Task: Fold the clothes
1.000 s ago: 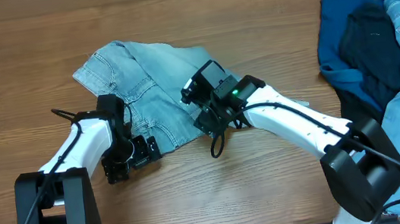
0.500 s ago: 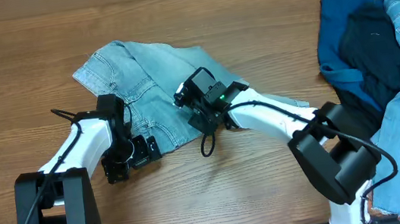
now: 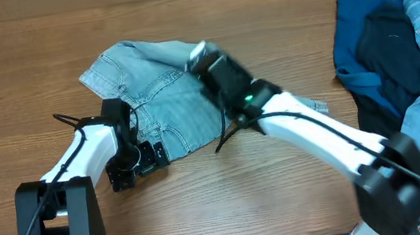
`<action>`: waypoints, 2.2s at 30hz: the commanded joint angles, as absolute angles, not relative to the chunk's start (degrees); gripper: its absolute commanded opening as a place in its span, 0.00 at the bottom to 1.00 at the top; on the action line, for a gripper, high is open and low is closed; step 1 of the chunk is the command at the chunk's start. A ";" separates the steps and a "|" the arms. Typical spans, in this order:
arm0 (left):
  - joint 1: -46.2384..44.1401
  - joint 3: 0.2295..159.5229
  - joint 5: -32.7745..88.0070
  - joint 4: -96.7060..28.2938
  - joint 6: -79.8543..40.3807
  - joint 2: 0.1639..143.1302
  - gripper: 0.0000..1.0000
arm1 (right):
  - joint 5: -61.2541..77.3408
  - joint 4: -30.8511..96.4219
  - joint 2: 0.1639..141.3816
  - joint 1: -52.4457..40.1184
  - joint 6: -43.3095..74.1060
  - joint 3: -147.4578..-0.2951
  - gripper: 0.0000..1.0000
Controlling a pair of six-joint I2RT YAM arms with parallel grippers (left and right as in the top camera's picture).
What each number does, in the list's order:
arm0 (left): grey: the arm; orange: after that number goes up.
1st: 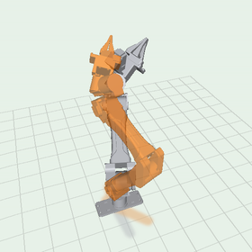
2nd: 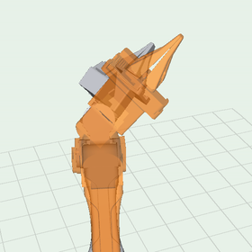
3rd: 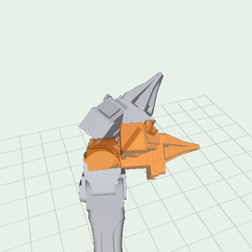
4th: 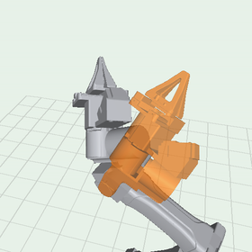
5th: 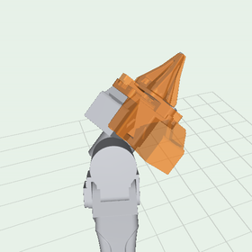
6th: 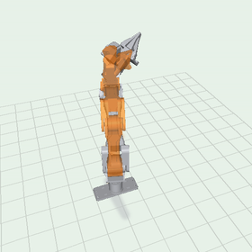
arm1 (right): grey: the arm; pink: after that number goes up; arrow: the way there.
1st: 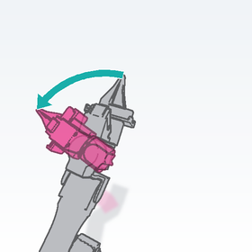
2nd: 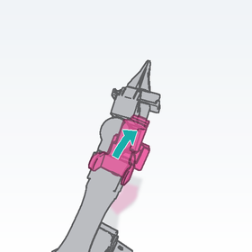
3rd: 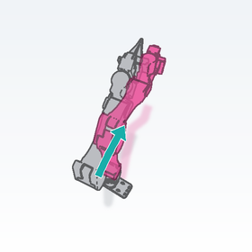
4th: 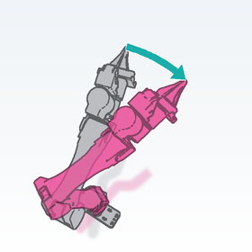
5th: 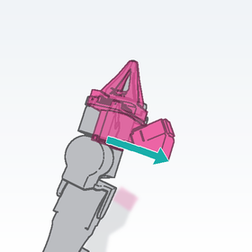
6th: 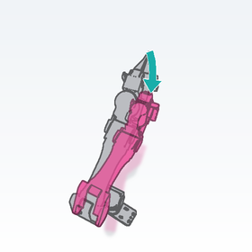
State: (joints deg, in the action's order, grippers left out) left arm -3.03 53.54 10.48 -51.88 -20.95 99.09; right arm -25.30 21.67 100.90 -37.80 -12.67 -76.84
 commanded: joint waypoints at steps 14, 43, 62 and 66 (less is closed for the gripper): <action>-2.92 51.86 6.83 -49.76 -16.75 100.49 0.09 | -13.78 43.42 96.14 -8.40 9.34 -78.56 1.00; -0.30 55.31 30.48 -45.58 -18.28 100.49 0.64 | -13.80 48.97 91.35 -8.38 9.87 -78.43 1.00; -5.61 55.29 28.38 -39.07 -21.47 100.49 0.69 | -13.80 49.19 91.35 -8.38 9.87 -78.43 1.00; -5.58 55.29 31.75 -41.30 -21.45 100.49 0.75 | -13.80 49.19 91.39 -8.38 9.87 -78.39 1.00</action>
